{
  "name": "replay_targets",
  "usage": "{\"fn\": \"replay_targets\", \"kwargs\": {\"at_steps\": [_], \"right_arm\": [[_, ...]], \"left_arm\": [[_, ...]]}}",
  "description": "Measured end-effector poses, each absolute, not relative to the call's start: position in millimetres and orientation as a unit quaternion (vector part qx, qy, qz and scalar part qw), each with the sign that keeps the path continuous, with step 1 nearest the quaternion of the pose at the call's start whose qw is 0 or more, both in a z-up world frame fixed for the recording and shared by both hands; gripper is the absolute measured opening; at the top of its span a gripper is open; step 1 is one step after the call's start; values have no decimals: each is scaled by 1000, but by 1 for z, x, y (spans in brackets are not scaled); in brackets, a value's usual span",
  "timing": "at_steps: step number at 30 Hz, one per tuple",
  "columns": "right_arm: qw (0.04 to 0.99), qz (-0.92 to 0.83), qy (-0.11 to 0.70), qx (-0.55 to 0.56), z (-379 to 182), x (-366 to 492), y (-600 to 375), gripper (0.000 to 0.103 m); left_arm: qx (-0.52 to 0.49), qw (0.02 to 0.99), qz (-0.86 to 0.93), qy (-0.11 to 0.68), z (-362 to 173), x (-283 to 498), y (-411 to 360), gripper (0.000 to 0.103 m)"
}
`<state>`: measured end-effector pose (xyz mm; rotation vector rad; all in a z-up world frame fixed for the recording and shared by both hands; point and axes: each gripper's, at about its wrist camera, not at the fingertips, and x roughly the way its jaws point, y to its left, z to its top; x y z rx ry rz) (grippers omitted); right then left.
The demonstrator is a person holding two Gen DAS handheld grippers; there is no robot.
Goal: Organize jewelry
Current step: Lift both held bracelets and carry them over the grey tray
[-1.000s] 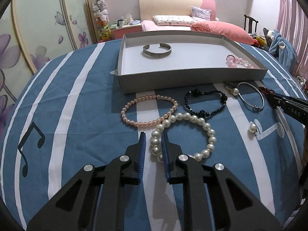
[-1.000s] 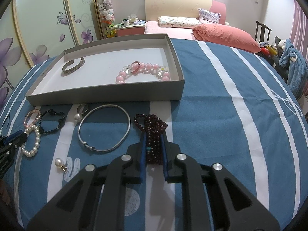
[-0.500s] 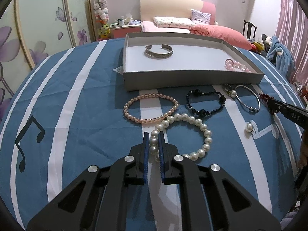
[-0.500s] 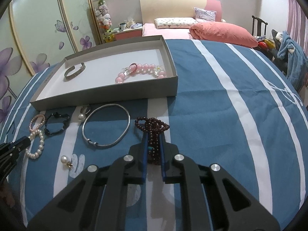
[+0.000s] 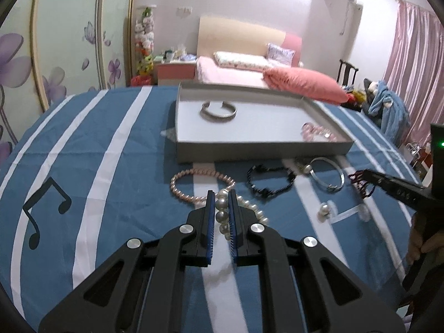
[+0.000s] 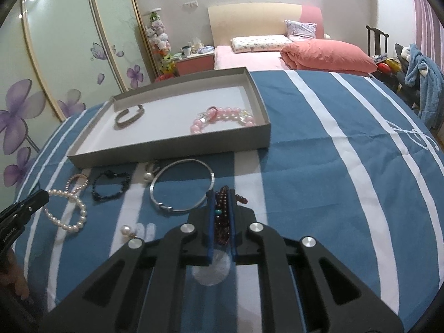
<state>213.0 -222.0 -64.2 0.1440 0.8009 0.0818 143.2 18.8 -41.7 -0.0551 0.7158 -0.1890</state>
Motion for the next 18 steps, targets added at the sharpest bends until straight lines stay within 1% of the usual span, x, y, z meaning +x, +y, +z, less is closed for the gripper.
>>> {"fn": "replay_targets", "kwargs": {"at_steps": [18], "right_arm": [[928,81,355,81,-45,192,-196,9]], "left_arm": [[-46,950,-121,286,-11,123,8,10]]}}
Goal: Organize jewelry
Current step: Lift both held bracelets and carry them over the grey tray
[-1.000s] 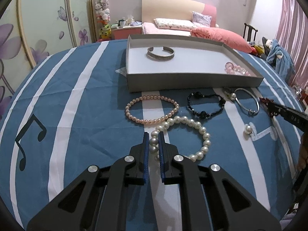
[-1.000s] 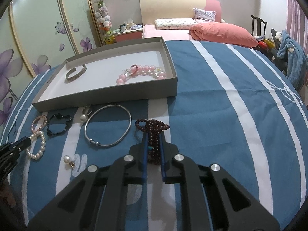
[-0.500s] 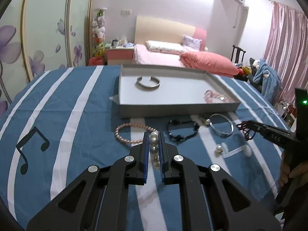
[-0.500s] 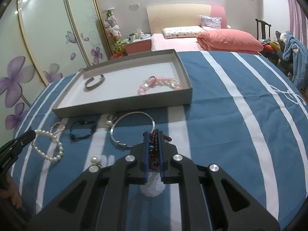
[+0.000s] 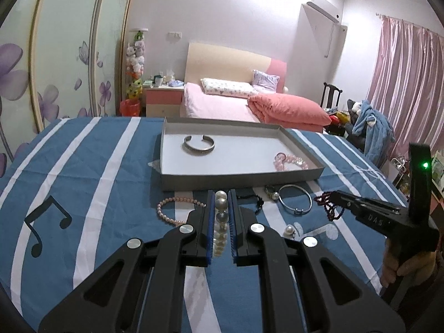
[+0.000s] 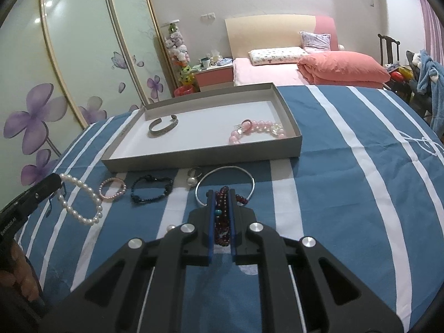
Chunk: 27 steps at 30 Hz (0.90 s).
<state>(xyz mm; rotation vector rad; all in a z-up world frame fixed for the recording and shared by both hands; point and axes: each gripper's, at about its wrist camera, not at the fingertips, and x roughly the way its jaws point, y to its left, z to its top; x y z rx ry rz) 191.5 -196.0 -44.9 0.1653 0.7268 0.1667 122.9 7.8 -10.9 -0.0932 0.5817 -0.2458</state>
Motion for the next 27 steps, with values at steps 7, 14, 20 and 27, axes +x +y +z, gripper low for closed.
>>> {"fn": "replay_targets", "kwargs": {"at_steps": [7,14,20,27], "right_arm": [[940,74,323,74,-36,182,-191,9],[958,72,271,65,-17,168,-184,9],[970,67,230,48,-1,158,-176,9],[980,53,189,34,18,156,-169,9]], "left_arm": [[-47,955,-113,270,-8,119,5,10],[-37,963,-97,247,-4,118,-5,10],[-27,967,-90,235,1,118,-14,10],[-14,970,-79,228,4,122,-24,10]]}}
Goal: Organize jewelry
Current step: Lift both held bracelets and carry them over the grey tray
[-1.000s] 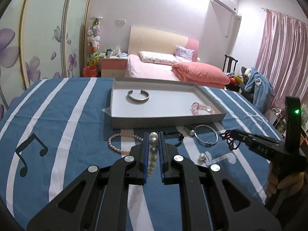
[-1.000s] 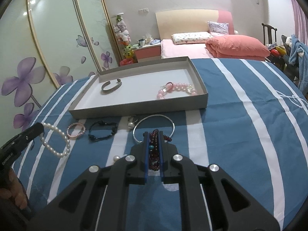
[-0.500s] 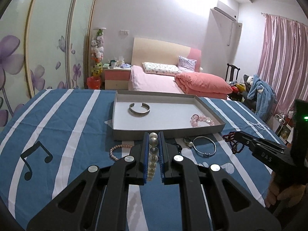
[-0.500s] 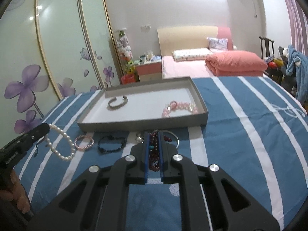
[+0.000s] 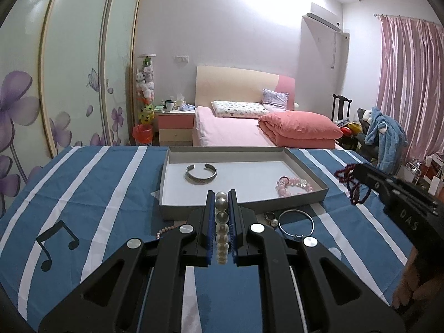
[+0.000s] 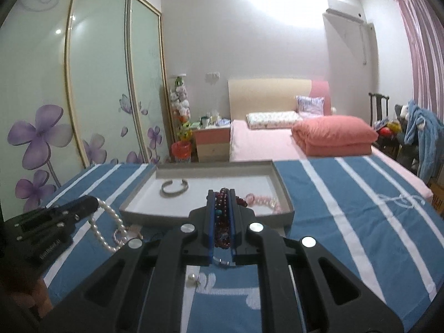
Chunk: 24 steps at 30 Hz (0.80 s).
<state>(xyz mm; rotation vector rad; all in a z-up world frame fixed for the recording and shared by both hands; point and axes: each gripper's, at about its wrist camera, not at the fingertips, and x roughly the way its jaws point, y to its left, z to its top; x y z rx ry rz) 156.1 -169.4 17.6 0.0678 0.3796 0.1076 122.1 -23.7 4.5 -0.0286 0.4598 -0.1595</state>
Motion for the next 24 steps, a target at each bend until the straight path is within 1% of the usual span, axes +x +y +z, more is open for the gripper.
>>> {"fn": "replay_targets", "kwargs": {"at_steps": [13,24], "right_arm": [[989,36,144,30,38,186,-168,9],[987,28,154,44,31,236,-174,9]], "left_arm": [[6,978,-60,202,18,157,-36,10],[7,976,-51,210,11,205,-41,10]]}}
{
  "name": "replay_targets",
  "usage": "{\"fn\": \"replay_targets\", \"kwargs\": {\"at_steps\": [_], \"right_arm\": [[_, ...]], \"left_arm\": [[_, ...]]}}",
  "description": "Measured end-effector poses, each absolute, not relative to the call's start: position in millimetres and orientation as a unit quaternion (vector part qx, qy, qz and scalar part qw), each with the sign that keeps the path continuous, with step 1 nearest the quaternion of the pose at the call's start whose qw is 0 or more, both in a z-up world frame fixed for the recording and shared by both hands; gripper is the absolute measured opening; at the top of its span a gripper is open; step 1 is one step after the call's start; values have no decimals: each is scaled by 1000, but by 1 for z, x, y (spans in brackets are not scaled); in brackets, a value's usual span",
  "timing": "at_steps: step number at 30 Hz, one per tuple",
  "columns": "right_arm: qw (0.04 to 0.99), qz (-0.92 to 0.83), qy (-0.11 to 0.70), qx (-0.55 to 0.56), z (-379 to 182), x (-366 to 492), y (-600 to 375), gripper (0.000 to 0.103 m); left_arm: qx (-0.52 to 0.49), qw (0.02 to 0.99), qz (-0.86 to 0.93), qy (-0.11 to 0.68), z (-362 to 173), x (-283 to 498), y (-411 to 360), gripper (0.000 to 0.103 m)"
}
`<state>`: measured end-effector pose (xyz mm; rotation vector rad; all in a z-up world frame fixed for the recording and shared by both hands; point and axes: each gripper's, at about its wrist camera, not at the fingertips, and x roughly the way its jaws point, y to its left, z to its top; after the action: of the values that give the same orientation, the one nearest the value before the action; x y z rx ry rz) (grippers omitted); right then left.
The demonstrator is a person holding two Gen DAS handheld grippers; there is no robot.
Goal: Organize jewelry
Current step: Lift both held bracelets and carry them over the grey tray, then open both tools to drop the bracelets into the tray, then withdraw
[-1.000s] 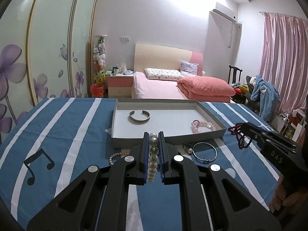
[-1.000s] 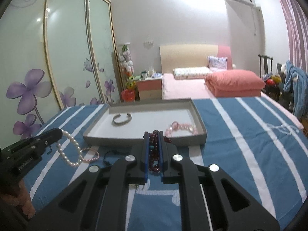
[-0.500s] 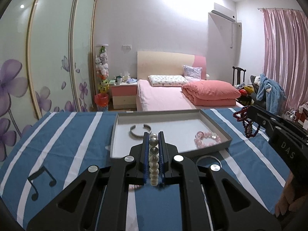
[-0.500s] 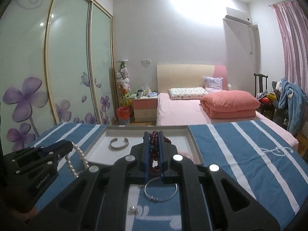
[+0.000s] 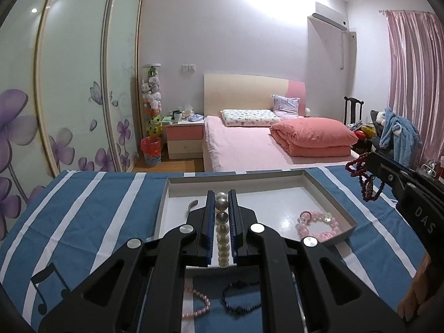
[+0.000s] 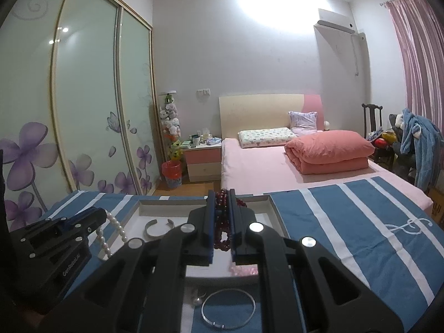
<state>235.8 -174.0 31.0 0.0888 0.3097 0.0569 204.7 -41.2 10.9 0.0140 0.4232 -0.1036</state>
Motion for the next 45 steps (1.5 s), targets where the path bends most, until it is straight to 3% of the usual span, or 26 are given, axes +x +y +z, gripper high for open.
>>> {"fn": "replay_targets", "kwargs": {"at_steps": [20,23,24,26,45], "right_arm": [[956,52,276,87,-25,344,-180,10],[949,56,295,99,-32,353,-184,14],[947,57,298,103,-32,353,-185,22],[947,57,296,111,-30,350,-188,24],[953,46,282,97,-10,286,-205,24]], "left_arm": [[-2,960,-72,271,-21,274,-52,10],[-9,956,-76,284,-24,281,-51,10],[-16,954,-77,289,-25,283,-50,11],[-28,952,-79,295,-26,285,-45,11],[-54,956,-64,283,-4,231,-1,13]]}}
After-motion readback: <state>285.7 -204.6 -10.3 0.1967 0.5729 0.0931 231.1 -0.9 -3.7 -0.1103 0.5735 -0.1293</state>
